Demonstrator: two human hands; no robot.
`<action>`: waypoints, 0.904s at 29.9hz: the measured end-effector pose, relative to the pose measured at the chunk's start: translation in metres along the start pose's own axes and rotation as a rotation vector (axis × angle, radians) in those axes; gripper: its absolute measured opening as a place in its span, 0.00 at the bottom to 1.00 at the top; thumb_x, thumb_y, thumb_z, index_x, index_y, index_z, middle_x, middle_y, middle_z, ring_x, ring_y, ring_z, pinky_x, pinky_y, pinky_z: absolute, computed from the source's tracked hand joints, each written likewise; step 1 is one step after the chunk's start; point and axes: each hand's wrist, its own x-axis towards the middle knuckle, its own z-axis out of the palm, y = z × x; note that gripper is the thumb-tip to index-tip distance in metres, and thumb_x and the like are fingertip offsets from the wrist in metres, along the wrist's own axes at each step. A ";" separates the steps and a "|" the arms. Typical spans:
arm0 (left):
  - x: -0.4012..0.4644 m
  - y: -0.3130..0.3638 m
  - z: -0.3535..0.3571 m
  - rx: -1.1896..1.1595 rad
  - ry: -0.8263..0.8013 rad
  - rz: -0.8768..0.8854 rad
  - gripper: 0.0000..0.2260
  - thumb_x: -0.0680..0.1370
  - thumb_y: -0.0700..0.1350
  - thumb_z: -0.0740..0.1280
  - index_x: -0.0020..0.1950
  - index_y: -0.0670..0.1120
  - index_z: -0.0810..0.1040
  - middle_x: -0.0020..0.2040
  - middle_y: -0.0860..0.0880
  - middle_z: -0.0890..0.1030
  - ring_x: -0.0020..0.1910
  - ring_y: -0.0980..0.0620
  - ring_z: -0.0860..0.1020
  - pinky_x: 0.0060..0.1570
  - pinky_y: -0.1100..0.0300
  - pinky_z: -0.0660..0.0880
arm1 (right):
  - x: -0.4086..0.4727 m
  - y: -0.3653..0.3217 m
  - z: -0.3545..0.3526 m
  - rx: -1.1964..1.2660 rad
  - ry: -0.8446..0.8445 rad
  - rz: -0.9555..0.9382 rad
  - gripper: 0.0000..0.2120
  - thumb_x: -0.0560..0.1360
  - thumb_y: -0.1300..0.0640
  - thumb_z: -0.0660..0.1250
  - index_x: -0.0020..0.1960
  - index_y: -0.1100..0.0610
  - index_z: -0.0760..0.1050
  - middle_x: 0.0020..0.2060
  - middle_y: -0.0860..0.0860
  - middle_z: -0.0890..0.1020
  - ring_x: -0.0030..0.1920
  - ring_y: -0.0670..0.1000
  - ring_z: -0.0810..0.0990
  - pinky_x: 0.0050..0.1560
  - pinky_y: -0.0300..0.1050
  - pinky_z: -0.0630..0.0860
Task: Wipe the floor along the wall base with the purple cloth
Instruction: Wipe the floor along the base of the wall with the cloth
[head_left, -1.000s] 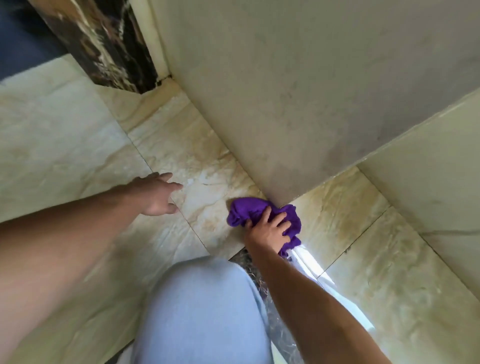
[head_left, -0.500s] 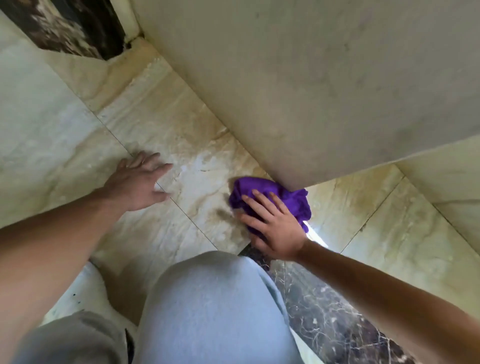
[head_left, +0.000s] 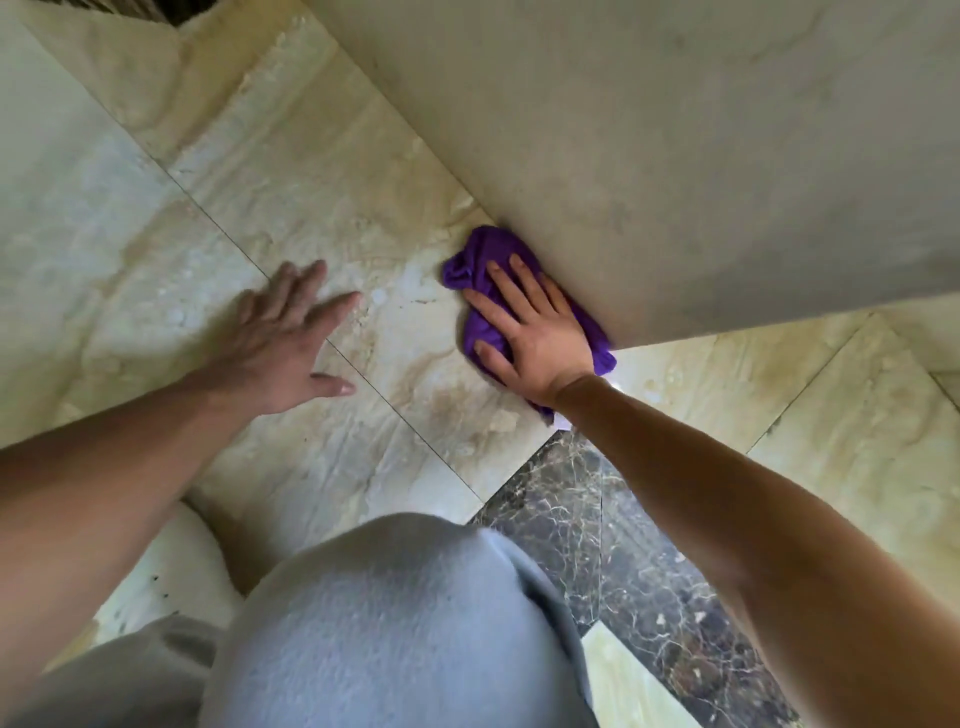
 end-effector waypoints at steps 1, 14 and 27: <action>0.000 -0.006 -0.005 0.011 0.008 -0.014 0.50 0.69 0.69 0.70 0.80 0.62 0.40 0.81 0.50 0.32 0.80 0.43 0.35 0.76 0.39 0.49 | 0.032 -0.009 -0.005 0.026 0.018 -0.018 0.30 0.79 0.38 0.56 0.79 0.45 0.61 0.80 0.54 0.61 0.81 0.59 0.55 0.80 0.58 0.51; -0.007 -0.053 -0.038 -0.048 0.019 -0.143 0.52 0.66 0.69 0.72 0.81 0.58 0.46 0.82 0.50 0.42 0.81 0.44 0.41 0.74 0.37 0.49 | -0.005 0.006 -0.004 0.003 0.005 -0.014 0.29 0.79 0.40 0.58 0.79 0.45 0.61 0.80 0.53 0.62 0.82 0.56 0.53 0.80 0.55 0.52; 0.000 -0.076 -0.020 -0.129 -0.045 -0.152 0.49 0.69 0.65 0.73 0.81 0.59 0.45 0.82 0.50 0.38 0.81 0.45 0.40 0.76 0.37 0.50 | 0.149 -0.039 -0.036 0.112 0.081 0.020 0.23 0.79 0.59 0.56 0.73 0.55 0.73 0.75 0.61 0.69 0.75 0.64 0.68 0.73 0.60 0.66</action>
